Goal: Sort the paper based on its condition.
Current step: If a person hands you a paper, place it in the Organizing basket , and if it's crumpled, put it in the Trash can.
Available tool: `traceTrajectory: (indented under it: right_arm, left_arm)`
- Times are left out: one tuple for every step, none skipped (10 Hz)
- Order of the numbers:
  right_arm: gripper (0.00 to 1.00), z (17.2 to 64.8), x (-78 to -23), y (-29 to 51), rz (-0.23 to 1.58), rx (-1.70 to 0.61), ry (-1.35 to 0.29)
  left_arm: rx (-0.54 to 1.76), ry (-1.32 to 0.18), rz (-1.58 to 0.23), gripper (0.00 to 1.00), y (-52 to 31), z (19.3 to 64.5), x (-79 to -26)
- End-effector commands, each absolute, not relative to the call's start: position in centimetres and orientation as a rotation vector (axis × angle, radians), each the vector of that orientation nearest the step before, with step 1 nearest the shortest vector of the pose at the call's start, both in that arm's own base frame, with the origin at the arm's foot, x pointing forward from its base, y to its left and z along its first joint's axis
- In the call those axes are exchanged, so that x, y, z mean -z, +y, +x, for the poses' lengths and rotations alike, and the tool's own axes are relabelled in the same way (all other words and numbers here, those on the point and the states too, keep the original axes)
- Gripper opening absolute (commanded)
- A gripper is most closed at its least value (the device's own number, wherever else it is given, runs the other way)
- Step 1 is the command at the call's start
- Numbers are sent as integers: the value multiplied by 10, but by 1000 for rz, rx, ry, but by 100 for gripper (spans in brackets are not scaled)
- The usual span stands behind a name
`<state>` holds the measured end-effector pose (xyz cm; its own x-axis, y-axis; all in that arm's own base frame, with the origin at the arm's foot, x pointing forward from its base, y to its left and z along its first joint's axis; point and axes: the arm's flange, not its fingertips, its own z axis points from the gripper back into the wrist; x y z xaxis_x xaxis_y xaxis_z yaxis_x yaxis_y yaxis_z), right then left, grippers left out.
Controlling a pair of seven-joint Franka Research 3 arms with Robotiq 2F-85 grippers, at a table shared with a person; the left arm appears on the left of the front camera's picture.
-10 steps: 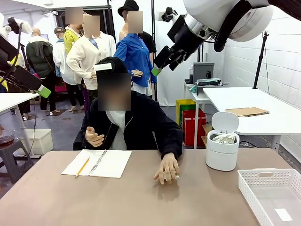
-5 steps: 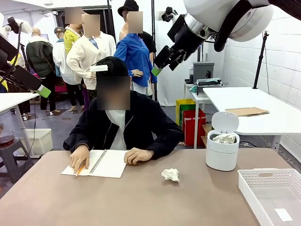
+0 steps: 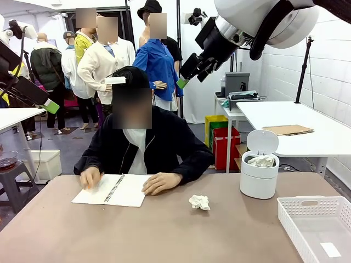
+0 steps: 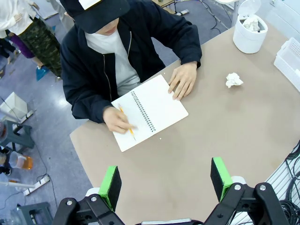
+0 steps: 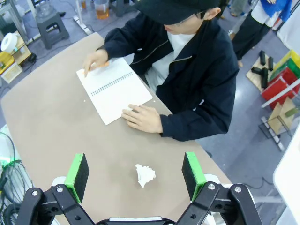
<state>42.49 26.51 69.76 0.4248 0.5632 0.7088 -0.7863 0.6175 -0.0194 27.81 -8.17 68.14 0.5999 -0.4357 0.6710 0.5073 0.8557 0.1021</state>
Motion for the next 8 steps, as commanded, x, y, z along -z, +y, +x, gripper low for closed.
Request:
traceTrajectory:
  right_arm:
    - [100,422,-695,263,338,-862,-739]
    - [100,425,-698,265,339,-864,-741]
    - [100,431,-685,267,318,-856,-662]
    - [100,441,-659,269,283,-856,-544]
    - [100,449,-637,271,277,-848,-481]
    - [100,457,-614,273,286,-846,-418]
    - [100,463,-587,274,268,-847,-352]
    - [100,470,-561,275,233,-837,-300]
  left_arm:
    - [546,-749,-104,100,-81,278,-681]
    - [546,-749,-104,100,-81,278,-681]
    - [546,-749,-104,100,-81,278,-681]
    - [546,-749,-104,100,-81,278,-681]
    - [546,-749,-104,100,-81,278,-681]
    - [546,-749,-104,100,-81,278,-681]
    - [546,-749,-104,100,-81,278,-681]
    - [546,-749,-104,100,-81,278,-681]
